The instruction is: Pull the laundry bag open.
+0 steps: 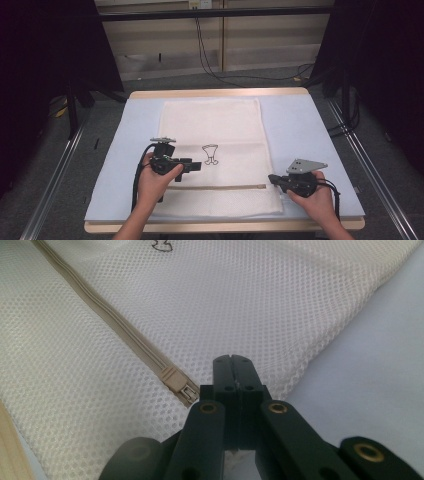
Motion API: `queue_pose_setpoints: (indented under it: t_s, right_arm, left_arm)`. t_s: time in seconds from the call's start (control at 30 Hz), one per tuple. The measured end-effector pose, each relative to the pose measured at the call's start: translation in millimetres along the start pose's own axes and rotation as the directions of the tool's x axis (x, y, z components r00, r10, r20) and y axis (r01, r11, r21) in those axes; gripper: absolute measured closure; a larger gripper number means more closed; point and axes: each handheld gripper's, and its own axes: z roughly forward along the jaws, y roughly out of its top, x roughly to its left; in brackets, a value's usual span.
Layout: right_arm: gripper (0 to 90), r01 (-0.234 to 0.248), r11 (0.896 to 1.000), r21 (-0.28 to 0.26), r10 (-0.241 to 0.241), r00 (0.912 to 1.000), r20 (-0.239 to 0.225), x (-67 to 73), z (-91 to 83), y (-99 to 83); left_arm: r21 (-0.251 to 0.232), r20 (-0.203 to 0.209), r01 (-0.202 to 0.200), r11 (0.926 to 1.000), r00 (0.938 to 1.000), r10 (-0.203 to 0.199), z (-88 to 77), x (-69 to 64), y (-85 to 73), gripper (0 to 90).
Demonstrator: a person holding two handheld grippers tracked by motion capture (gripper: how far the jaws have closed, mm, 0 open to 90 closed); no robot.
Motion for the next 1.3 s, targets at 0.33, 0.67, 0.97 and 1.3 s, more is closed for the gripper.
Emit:
queue_pose_setpoints:
  t_s: [0.33, 0.67, 0.97, 1.3]
  right_arm:
    - [90.0, 0.03, 0.998, 0.062, -0.03, 0.9996, 0.0, -0.2, 7.1, -2.5]
    - [90.0, -0.007, 0.998, 0.064, 0.007, 1.0, -0.003, -0.5, 9.3, -5.0]
    - [90.0, 0.003, 0.998, 0.06, -0.002, 1.0, -0.006, -0.7, 9.2, -5.6]
    - [90.0, 0.004, 0.999, 0.054, -0.004, 1.0, -0.008, -0.5, 9.4, -6.6]
  left_arm:
    - [0.071, 0.083, 0.027, 0.9971, 0.996, -0.033, 30.5, -28.3, 2.9, 46.2]
    - [0.094, 0.159, 0.062, 0.9936, 0.9842, -0.077, 57.5, -45.6, 5.9, 44.2]
    - [0.153, 0.193, 0.088, 0.9842, 0.9742, -0.117, 79.9, -63.7, 5.9, 46.1]
    - [0.27, 0.218, 0.133, 0.9535, 0.9563, -0.195, 110.7, -76.0, 5.8, 52.6]
